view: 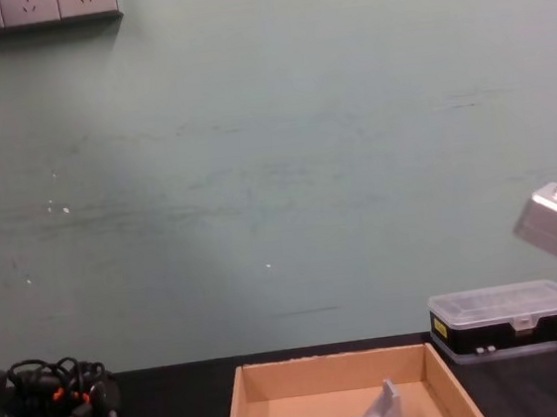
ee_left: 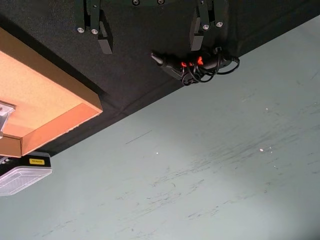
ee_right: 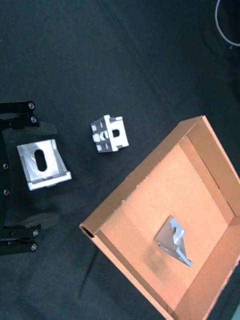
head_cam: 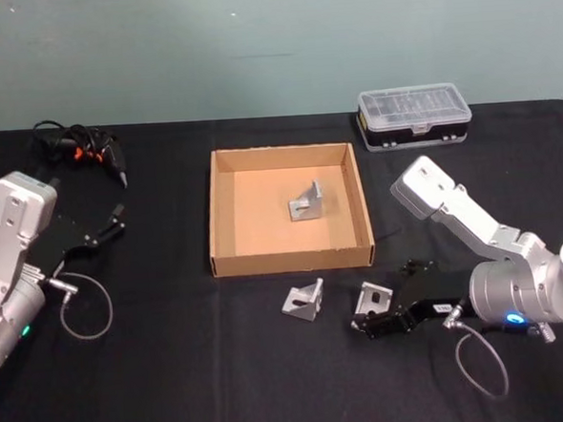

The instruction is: Use one hand to pick up the angle iron from the table and place it into the box.

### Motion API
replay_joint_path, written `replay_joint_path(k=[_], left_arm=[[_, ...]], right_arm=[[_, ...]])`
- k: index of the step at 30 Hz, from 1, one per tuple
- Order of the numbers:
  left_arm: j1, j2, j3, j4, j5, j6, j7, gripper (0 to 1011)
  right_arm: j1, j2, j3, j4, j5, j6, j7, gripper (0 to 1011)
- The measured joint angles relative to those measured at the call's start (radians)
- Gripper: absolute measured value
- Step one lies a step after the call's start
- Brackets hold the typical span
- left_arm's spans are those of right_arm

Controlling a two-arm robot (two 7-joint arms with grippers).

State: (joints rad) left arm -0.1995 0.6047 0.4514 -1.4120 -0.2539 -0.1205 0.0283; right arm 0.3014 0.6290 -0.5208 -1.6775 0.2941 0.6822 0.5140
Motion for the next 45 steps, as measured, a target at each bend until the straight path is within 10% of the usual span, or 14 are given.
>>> replay_joint_path(k=[22, 45], left_arm=[[0.0, 0.0, 0.0, 0.0, 0.0, 0.0, 0.0, 1011], [0.0, 0.0, 0.0, 0.0, 0.0, 0.0, 0.0, 1011]], right_arm=[[0.026, -0.025, -0.027, 0.035, -0.043, -0.032, -0.007, 994], [0.024, -0.023, -0.025, 0.031, -0.04, -0.031, -0.006, 330]])
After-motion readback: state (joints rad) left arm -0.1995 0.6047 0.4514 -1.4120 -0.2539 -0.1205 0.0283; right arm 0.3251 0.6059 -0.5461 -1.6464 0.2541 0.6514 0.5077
